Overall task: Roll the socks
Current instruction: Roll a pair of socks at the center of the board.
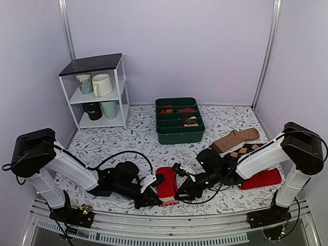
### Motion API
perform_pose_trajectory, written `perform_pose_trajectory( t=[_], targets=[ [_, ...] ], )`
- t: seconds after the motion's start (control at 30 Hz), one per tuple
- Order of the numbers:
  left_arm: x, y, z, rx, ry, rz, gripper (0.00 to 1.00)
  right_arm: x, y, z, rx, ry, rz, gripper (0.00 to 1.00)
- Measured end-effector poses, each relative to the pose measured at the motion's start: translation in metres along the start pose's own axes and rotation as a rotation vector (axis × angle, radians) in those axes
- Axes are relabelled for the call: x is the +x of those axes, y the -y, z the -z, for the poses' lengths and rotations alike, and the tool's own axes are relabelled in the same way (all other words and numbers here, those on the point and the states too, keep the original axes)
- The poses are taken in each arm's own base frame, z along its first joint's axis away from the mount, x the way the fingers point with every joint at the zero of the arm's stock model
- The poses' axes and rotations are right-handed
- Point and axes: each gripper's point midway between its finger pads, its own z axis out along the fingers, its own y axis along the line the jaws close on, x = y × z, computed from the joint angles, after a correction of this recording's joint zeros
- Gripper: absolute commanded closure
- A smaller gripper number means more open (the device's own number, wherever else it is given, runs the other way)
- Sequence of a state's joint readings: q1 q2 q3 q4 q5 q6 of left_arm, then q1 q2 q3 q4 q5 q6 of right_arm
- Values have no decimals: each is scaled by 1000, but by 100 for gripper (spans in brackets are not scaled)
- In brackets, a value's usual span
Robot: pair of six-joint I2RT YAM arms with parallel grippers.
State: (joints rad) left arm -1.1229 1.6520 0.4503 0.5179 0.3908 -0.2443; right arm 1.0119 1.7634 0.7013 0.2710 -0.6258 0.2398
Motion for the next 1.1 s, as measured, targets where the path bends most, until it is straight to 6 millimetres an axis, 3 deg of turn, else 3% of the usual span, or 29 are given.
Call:
perform_pose_trajectory(
  t=[0.17,0.4,0.57,0.93,1.1],
  targets=[
    [0,0,-2,34,-26,64,100,8,-2,23,142,110,203,55],
    [1,-1,-3,80,-51,115,100,16,-34,7,199,128,518,54],
    [1,1,-4,96,-62,123,100,17,-36,-5,267,116,656,54],
    [1,1,-4,100,-68,127,100,10,-25,-13,342,103,743,54],
    [1,2,-4,104,-69,124,100,8,-19,-22,353,87,746,65]
  ],
)
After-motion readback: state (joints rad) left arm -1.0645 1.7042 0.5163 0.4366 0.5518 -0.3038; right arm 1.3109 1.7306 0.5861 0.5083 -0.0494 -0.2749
